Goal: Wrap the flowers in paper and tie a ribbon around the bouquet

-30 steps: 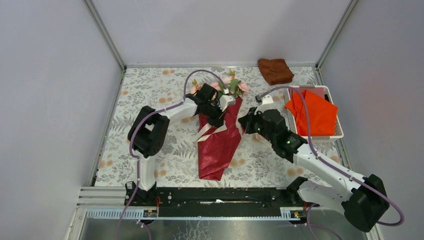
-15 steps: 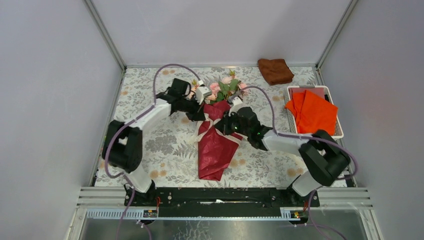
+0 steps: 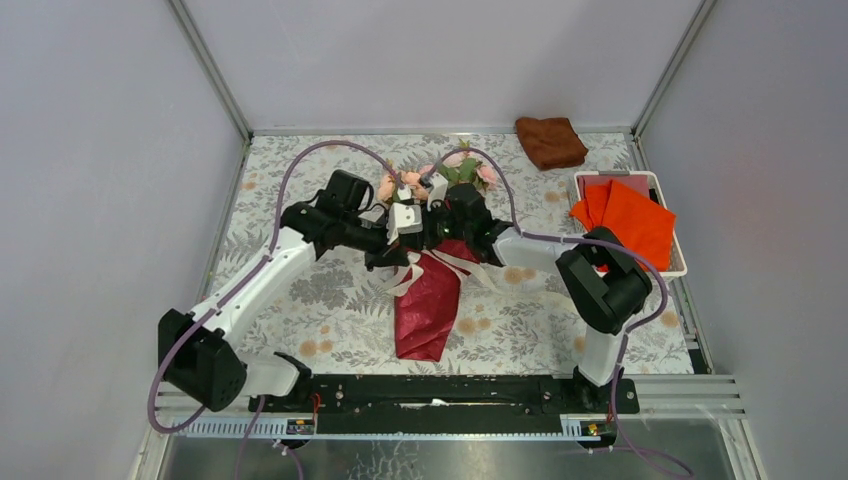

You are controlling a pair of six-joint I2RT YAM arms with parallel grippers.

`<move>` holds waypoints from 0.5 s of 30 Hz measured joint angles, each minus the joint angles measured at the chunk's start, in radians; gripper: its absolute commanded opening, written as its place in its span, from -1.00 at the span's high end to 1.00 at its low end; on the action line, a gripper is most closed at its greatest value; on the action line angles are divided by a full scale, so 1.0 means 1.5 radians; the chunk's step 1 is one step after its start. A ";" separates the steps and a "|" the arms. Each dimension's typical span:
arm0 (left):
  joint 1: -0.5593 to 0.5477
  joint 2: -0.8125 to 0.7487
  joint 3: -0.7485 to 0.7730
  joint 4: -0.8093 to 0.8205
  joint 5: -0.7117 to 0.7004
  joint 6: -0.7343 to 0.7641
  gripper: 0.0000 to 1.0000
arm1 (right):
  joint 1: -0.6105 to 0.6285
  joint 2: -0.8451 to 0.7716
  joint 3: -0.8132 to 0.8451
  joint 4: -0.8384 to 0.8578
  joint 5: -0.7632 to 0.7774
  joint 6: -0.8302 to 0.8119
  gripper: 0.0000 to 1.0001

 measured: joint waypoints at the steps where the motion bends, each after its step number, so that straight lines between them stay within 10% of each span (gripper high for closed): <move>1: -0.006 0.003 0.010 -0.005 0.008 0.002 1.00 | -0.002 -0.003 0.005 -0.010 -0.019 -0.005 -0.07; 15: -0.006 0.166 0.065 0.040 0.021 -0.039 1.00 | -0.138 -0.238 -0.150 -0.036 -0.187 -0.003 -0.22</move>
